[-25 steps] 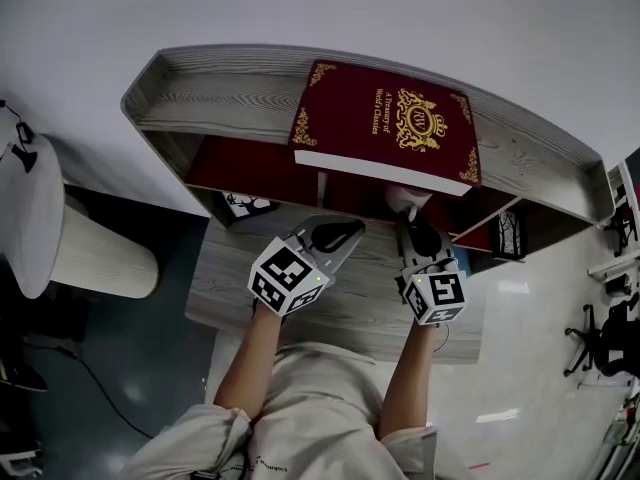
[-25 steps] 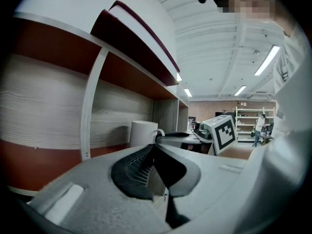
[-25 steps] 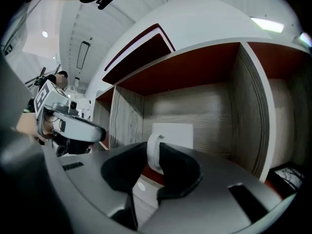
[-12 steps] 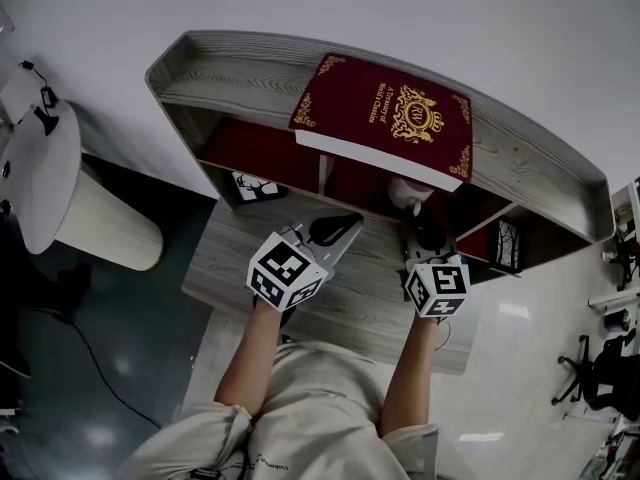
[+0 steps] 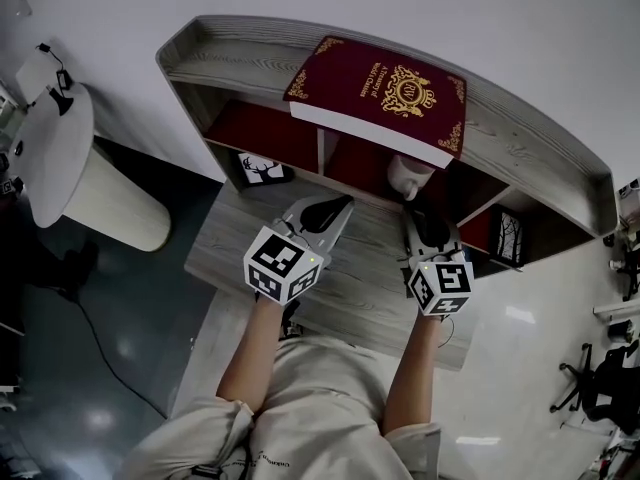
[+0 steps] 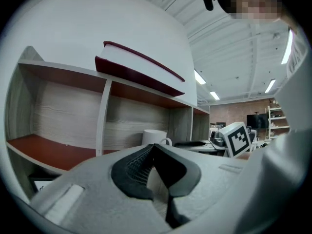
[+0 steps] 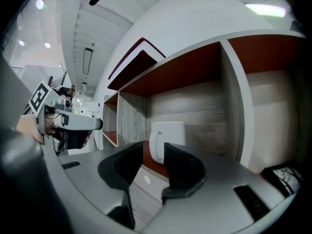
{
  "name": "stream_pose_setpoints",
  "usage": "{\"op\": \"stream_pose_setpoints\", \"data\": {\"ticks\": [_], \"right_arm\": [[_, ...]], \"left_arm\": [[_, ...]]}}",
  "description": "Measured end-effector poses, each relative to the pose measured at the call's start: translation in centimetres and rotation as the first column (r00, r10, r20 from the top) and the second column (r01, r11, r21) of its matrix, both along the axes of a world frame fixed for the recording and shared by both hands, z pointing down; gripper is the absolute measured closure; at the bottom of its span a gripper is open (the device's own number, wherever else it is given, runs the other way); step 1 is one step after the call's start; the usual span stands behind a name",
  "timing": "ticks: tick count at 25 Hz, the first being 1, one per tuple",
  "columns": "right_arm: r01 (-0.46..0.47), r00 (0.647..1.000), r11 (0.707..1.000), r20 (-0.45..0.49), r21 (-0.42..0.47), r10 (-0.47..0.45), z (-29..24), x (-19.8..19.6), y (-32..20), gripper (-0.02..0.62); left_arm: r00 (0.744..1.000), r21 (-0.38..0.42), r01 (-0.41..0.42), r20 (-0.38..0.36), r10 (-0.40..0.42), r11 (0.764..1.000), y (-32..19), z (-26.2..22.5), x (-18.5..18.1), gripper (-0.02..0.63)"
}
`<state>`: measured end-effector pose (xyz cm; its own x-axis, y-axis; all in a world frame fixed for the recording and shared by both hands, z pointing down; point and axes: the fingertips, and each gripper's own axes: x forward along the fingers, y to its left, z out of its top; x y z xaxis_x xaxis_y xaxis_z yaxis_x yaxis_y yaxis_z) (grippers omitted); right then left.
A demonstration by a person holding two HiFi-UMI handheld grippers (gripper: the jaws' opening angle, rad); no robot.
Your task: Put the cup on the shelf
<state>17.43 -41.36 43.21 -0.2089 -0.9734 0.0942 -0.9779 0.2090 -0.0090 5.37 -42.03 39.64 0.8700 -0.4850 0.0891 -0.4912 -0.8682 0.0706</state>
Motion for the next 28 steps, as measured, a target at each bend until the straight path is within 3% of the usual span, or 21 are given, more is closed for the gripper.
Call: {"op": "stream_pose_setpoints", "data": {"ticks": [5, 18, 28], "right_arm": [[0.000, 1.000, 1.000, 0.025, -0.002, 0.000, 0.4, 0.4, 1.7, 0.451], [0.031, 0.999, 0.999, 0.027, 0.020, -0.031, -0.1, 0.3, 6.8, 0.453], [0.080, 0.996, 0.996, 0.026, 0.038, -0.081, -0.4, 0.5, 11.2, 0.454]], "left_arm": [[0.999, -0.021, 0.053, 0.011, -0.053, 0.998, 1.1, 0.8, -0.4, 0.595], [0.995, -0.039, 0.100, 0.023, -0.099, 0.994, 6.0, 1.8, -0.2, 0.595], [0.991, -0.027, 0.131, -0.007, -0.131, 0.991, 11.2, 1.7, 1.1, 0.595]]}}
